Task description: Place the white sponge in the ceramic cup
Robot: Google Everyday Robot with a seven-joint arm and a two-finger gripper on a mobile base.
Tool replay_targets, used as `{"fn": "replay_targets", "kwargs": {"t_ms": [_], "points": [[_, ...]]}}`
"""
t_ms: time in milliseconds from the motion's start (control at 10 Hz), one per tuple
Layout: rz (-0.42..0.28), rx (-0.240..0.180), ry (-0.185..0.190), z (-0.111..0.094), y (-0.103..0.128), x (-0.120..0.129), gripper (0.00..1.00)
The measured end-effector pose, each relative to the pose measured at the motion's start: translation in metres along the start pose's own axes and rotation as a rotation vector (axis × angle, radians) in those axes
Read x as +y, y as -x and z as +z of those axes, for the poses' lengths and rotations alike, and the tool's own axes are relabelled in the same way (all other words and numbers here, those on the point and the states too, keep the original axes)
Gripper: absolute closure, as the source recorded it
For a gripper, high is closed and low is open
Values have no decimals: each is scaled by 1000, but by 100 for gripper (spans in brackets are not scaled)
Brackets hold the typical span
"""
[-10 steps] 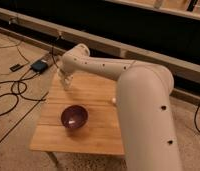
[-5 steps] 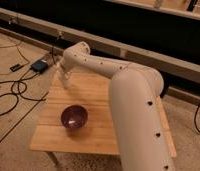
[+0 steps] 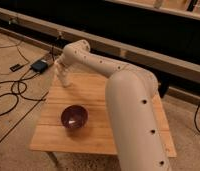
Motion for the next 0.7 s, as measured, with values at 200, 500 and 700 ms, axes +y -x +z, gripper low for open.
{"fn": "replay_targets", "kwargs": {"t_ms": [200,500,700], "points": [[-4,-2,5,0,0,-2,99],[-7,1,9,-1,-2,-4,99],[-8,2,8,-3,-3,-6,99]]}}
